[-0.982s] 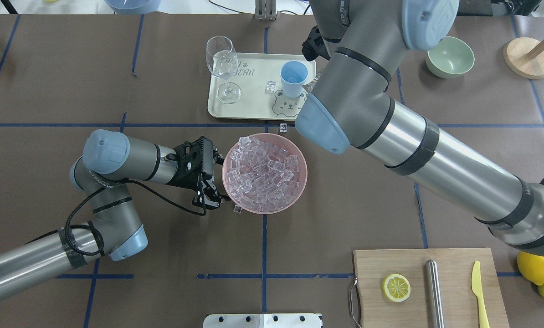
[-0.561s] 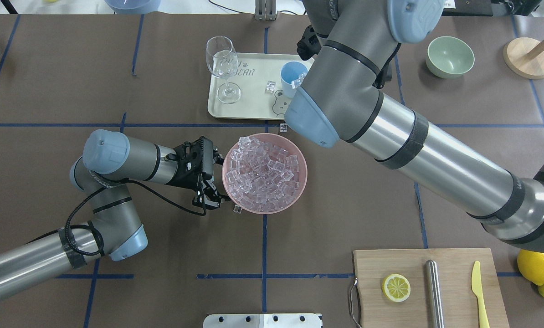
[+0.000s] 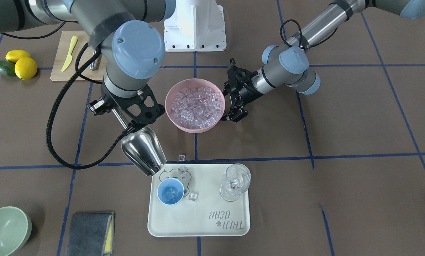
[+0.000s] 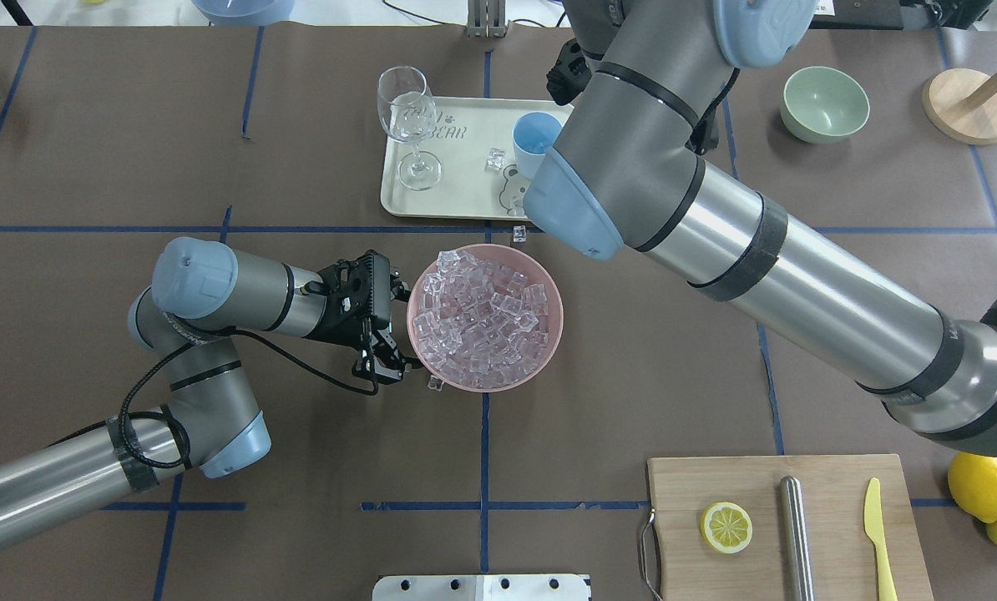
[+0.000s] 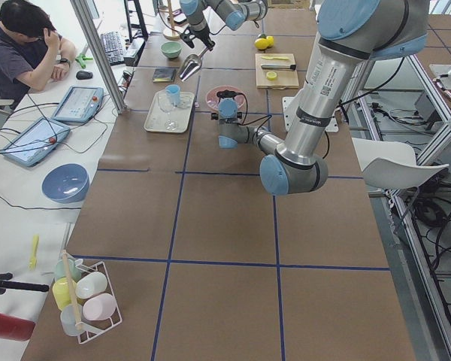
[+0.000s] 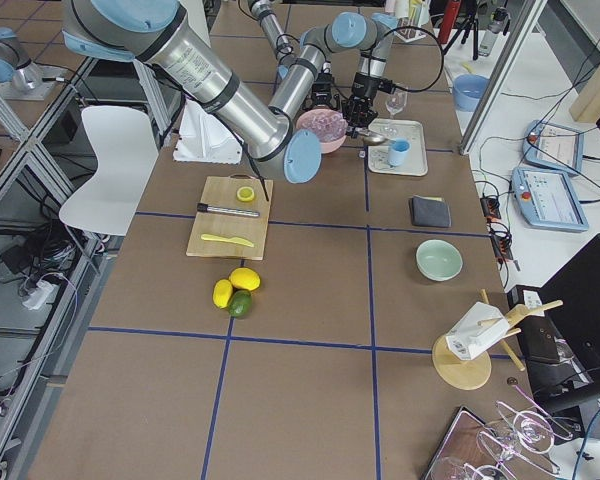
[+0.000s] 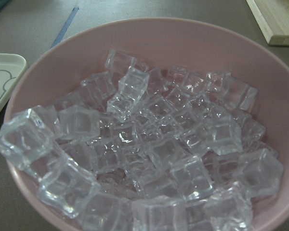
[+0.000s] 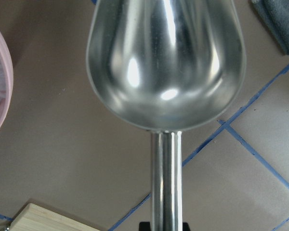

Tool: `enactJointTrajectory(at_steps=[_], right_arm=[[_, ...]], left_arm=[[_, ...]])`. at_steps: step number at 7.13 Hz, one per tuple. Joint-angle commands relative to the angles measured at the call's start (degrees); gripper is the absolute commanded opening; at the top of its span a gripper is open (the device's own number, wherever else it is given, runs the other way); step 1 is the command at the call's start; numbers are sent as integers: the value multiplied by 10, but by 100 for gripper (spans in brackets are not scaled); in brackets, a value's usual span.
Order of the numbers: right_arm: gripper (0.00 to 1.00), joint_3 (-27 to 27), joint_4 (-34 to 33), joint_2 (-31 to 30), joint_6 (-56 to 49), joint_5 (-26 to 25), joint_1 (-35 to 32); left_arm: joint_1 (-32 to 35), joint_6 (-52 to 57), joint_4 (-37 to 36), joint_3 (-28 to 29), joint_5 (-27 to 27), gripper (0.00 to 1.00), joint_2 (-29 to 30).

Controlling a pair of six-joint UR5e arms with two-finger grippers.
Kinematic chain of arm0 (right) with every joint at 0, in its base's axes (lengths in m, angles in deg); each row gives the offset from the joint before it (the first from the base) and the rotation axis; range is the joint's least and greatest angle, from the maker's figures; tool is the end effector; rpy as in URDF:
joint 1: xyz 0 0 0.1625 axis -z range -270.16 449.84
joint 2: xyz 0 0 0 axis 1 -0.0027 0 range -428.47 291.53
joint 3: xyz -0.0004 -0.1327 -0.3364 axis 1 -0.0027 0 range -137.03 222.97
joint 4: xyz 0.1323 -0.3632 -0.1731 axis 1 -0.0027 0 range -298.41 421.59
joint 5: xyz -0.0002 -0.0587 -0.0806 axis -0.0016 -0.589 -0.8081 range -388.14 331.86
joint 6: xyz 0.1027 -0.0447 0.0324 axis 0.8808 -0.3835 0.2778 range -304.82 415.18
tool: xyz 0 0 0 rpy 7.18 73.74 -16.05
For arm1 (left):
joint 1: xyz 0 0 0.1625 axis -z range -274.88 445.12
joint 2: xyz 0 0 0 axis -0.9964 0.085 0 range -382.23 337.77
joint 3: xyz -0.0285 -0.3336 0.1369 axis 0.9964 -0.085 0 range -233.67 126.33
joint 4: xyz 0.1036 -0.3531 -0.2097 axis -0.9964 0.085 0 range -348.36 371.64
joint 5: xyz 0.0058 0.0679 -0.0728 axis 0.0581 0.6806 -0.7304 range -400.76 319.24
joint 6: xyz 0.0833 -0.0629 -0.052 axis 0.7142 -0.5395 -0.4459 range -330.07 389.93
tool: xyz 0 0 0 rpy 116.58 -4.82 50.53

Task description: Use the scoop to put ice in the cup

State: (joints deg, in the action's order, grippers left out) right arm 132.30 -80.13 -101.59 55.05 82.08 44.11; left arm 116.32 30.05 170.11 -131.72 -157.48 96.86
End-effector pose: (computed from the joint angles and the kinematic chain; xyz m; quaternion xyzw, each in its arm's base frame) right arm -0.3763 -0.5191 0.1272 -0.0302 -0.1770 -0.3780 0.9082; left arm 0.5327 -0.4170 0.2686 0.4932 0.4718 0.4878 0.5443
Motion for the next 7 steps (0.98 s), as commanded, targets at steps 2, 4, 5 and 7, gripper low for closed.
enactJointTrajectory(at_steps=[2, 4, 5, 7], right_arm=[[0, -19, -27, 23, -43, -1, -8], [0, -22, -27, 25, -52, -1, -11], [0, -23, -27, 25, -58, -3, -12], [0, -39, -27, 28, -94, -9, -18]], left_arm=[[0, 0, 1, 0, 0, 100, 0], [0, 1, 0, 0, 0, 100, 0], [0, 1, 0, 0, 0, 100, 0], [0, 1, 2, 0, 0, 100, 0]])
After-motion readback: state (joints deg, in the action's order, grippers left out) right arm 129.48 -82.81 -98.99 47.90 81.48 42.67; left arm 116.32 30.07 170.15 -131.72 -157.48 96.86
